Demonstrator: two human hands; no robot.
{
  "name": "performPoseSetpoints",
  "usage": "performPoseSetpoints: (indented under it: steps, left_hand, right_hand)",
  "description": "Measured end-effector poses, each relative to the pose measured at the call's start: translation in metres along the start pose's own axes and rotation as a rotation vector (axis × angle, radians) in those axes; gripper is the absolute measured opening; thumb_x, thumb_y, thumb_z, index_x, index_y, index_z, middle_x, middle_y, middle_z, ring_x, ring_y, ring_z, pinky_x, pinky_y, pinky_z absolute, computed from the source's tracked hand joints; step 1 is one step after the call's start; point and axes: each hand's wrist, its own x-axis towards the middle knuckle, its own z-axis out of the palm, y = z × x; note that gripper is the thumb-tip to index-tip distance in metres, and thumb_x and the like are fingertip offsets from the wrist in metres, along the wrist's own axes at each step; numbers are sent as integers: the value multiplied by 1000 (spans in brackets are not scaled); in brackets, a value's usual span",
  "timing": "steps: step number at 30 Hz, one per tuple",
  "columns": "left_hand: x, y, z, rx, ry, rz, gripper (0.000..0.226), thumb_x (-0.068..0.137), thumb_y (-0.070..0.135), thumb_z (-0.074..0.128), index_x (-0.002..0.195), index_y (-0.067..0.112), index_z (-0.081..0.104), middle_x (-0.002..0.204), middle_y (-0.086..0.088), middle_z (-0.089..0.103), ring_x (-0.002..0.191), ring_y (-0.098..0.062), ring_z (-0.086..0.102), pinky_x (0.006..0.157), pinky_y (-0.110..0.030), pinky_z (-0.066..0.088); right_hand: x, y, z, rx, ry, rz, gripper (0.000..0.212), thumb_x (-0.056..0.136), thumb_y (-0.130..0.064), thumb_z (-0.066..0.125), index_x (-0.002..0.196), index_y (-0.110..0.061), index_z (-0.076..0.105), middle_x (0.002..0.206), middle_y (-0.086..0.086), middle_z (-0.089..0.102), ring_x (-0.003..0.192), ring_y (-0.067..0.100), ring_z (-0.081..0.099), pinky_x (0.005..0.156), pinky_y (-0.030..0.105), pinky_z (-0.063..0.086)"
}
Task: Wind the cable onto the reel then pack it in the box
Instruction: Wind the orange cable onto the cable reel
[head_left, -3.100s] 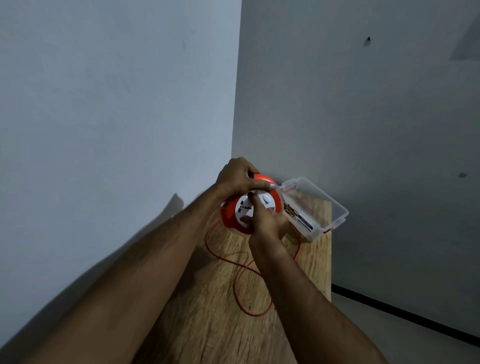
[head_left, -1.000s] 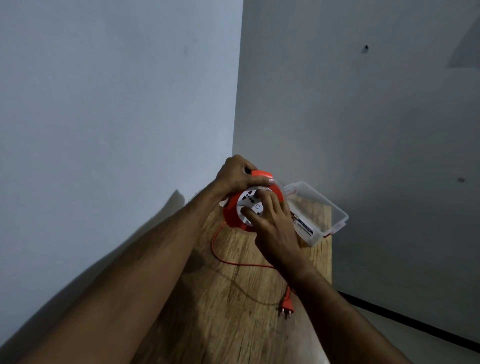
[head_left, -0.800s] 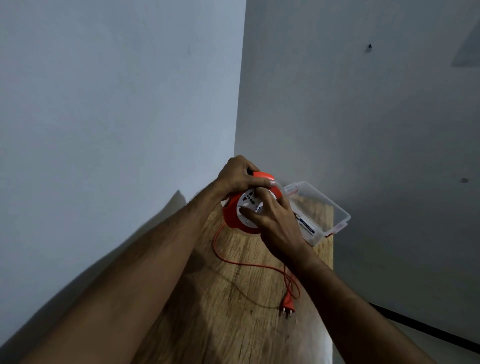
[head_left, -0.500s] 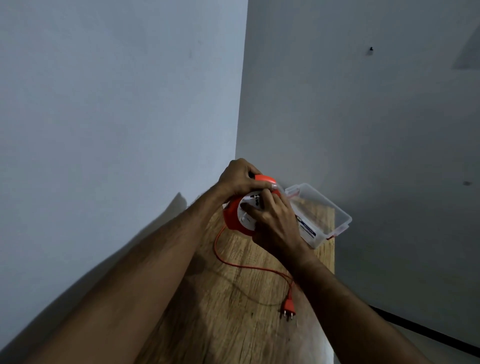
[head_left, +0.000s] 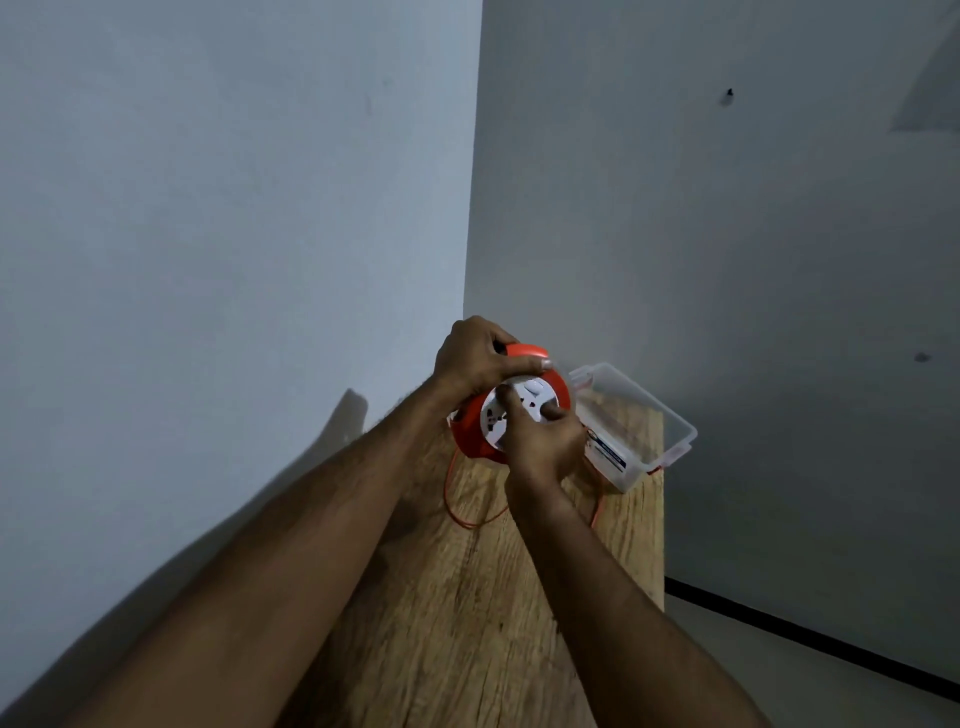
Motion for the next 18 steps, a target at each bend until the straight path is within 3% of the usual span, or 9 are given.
performPoseSetpoints:
  steps: [3, 5, 6, 8, 9, 11, 13, 15, 18]
  left_hand:
    - [-1, -1, 1, 28, -12, -2, 50, 69, 57, 86, 96, 16, 83, 90, 1, 79, 75, -9, 72, 72, -27, 59]
    - [1, -4, -1, 11, -24, -18, 50, 68, 58, 86, 93, 16, 83, 86, 1, 79, 72, -10, 73, 72, -32, 63]
    - [1, -5, -3, -19, -21, -37, 49, 68, 58, 86, 91, 16, 83, 84, 2, 79, 70, -10, 74, 71, -35, 64]
    - [2, -6, -7, -53, -3, -62, 47, 70, 59, 85, 89, 16, 83, 81, 2, 79, 66, -10, 75, 71, -38, 65]
    - [3, -6, -8, -49, 6, -60, 47, 70, 60, 84, 89, 17, 83, 81, 3, 79, 66, -10, 74, 70, -38, 65]
    - [5, -6, -12, -41, 6, -49, 49, 69, 62, 83, 90, 18, 83, 83, 4, 79, 67, -10, 75, 72, -39, 65]
    - [7, -6, -14, -53, -2, -48, 49, 69, 60, 85, 92, 17, 83, 85, 2, 80, 71, -10, 75, 75, -40, 65]
    - [9, -4, -14, -58, -20, -39, 49, 70, 58, 85, 95, 16, 83, 88, 1, 80, 74, -11, 75, 77, -39, 65]
    - [9, -1, -12, -58, -40, -23, 51, 70, 57, 85, 98, 14, 82, 91, 0, 79, 79, -12, 74, 79, -36, 64]
  right_hand:
    - [-1, -18, 6, 365, -25, 386, 60, 78, -26, 88, 123, -3, 56, 116, 9, 64, 112, 35, 67, 94, 53, 58]
    - [0, -26, 3, 447, -76, 451, 66, 84, -16, 83, 139, -8, 46, 132, 15, 59, 118, 40, 64, 97, 56, 56]
    - [2, -24, -1, 412, -96, 409, 56, 84, -13, 82, 130, -11, 50, 128, 15, 62, 110, 39, 68, 91, 56, 59]
    - [0, -11, -12, 169, -63, 157, 32, 82, -19, 82, 102, -16, 58, 110, 10, 71, 92, 29, 75, 76, 52, 64]
    - [-1, -3, -18, -17, -24, -76, 27, 83, -24, 81, 98, -19, 58, 103, 6, 72, 86, 22, 74, 73, 48, 64]
    - [1, 10, -31, -395, -4, -656, 26, 87, -26, 78, 106, -18, 62, 96, 2, 72, 81, 13, 70, 71, 38, 62]
    - [10, 17, -39, -695, -65, -1140, 33, 88, -19, 76, 117, -12, 62, 104, 8, 71, 86, 19, 69, 69, 34, 60]
    - [13, 18, -39, -955, -115, -1331, 44, 87, -18, 74, 126, -11, 58, 113, 15, 65, 90, 27, 66, 67, 38, 60]
    - [14, 16, -35, -1058, -110, -1291, 57, 83, -25, 74, 134, -13, 53, 118, 17, 58, 84, 27, 65, 62, 36, 58]
